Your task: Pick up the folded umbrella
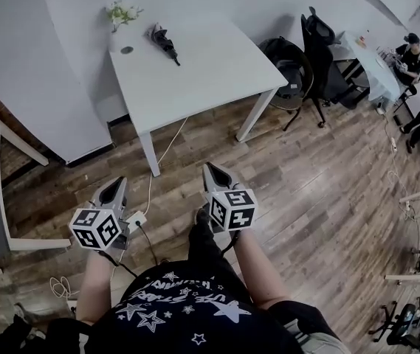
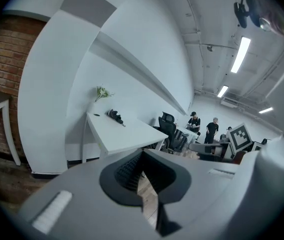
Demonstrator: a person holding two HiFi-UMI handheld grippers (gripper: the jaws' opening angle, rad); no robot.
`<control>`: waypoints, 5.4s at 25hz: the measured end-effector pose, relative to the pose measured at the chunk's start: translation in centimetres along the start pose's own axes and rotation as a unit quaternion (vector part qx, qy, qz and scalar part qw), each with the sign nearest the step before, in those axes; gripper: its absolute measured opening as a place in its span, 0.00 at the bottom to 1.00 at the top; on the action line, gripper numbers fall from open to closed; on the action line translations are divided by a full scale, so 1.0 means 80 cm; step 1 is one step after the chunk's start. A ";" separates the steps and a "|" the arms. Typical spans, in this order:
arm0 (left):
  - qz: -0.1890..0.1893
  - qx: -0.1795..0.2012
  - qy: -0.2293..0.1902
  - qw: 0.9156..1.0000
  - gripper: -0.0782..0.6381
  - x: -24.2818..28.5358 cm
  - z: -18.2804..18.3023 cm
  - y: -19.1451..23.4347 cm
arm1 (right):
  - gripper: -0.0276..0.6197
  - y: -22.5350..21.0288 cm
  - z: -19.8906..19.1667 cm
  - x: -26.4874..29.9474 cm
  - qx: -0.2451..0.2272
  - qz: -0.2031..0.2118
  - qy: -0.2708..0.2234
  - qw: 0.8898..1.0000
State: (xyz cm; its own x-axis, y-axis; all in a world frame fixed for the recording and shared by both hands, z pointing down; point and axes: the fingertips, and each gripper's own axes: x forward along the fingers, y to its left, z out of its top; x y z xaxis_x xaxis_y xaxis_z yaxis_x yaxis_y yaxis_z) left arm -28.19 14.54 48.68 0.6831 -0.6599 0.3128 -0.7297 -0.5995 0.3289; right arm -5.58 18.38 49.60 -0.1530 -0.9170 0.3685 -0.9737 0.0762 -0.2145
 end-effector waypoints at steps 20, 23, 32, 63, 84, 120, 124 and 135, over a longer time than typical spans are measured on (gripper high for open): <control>0.081 -0.005 -0.015 0.997 0.11 0.232 0.100 -0.038 | 0.07 -0.215 0.128 0.132 0.010 0.045 -0.012 0.999; 0.097 -0.015 -0.023 0.995 0.11 0.245 0.111 -0.038 | 0.07 -0.237 0.135 0.136 0.010 0.049 -0.008 0.999; 0.116 -0.037 -0.011 0.993 0.11 0.277 0.111 -0.023 | 0.07 -0.271 0.126 0.161 0.025 0.045 0.009 0.999; 0.120 -0.095 0.035 0.988 0.12 0.583 0.238 0.146 | 0.07 -0.364 0.267 0.438 -0.007 0.016 0.043 0.999; 0.116 -0.208 0.052 0.970 0.84 0.760 0.263 0.231 | 0.07 -0.381 0.275 0.563 -0.007 0.006 0.102 0.995; 0.335 -0.112 0.205 0.913 0.48 0.857 0.167 0.312 | 0.07 -0.487 0.291 0.644 -0.003 0.073 0.143 0.987; 0.338 -0.121 0.191 0.914 0.43 0.854 0.170 0.316 | 0.07 -0.479 0.288 0.644 -0.001 0.075 0.144 0.987; 0.297 -0.174 0.157 0.926 0.37 0.841 0.182 0.310 | 0.07 -0.463 0.296 0.624 -0.009 0.065 0.133 0.989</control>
State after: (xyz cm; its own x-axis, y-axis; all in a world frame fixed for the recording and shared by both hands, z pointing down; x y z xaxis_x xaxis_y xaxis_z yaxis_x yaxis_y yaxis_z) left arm -0.74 -51.28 64.93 0.1801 -0.6289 0.7563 -0.9629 0.0442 0.2661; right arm 26.85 -39.47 54.54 -0.3129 -0.7645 0.5636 -0.9456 0.1948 -0.2607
